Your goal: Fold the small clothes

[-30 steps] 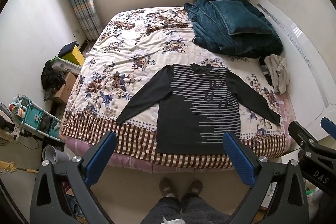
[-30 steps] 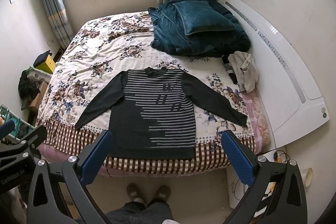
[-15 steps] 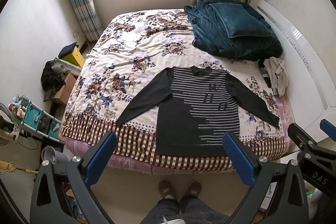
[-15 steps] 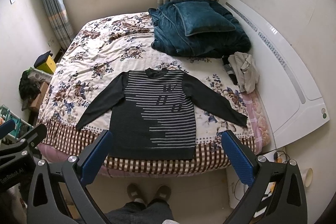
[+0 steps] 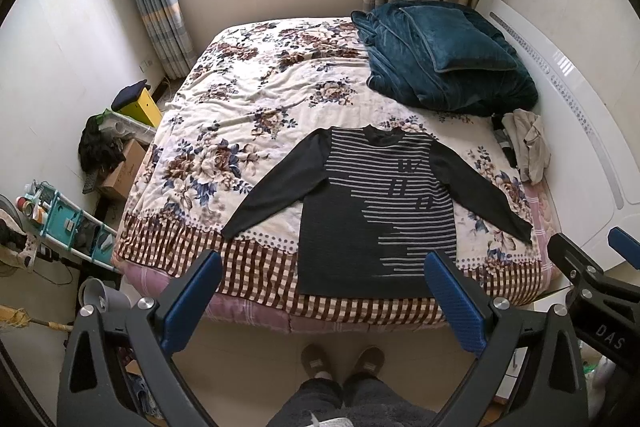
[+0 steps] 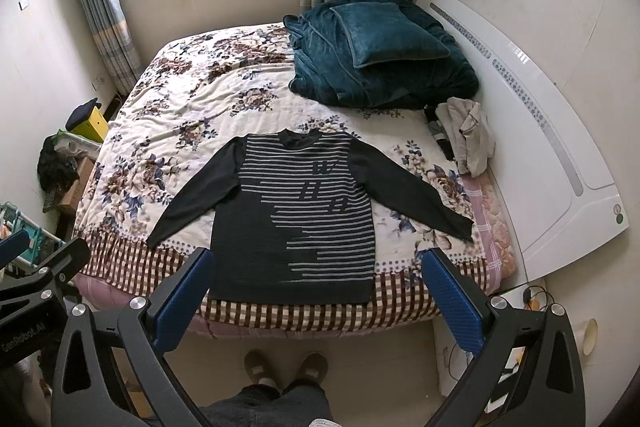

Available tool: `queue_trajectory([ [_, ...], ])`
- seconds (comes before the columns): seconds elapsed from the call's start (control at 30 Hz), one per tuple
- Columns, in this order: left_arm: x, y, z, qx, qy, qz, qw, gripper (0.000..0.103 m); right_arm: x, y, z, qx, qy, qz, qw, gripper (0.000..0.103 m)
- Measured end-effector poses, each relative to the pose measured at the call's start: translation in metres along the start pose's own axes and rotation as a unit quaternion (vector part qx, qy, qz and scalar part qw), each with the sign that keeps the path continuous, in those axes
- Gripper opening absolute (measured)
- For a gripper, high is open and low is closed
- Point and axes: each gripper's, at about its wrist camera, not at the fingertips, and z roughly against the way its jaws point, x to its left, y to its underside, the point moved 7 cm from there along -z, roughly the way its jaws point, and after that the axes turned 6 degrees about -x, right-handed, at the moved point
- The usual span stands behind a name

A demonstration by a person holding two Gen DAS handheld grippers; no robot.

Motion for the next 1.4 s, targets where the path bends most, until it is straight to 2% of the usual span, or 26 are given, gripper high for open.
queue_trajectory([
  [1.07,0.005,-0.006,0.000,-0.003,0.004,0.001,1.0000,0.103,-0.002,-0.001,-0.003,0.004,0.001,-0.008,1.000,0.103],
  [1.13,0.005,-0.011,-0.009,-0.009,0.005,-0.004,0.9999,0.103,-0.006,-0.002,-0.012,0.004,0.004,-0.021,1.000,0.103],
  [1.23,0.009,-0.020,-0.044,-0.018,-0.005,-0.017,0.9997,0.103,-0.022,-0.003,-0.036,0.004,0.024,-0.058,0.998,0.103],
  [1.4,0.003,-0.034,-0.111,-0.017,-0.019,-0.044,0.9987,0.103,-0.076,0.000,-0.105,0.013,0.088,-0.138,0.986,0.103],
])
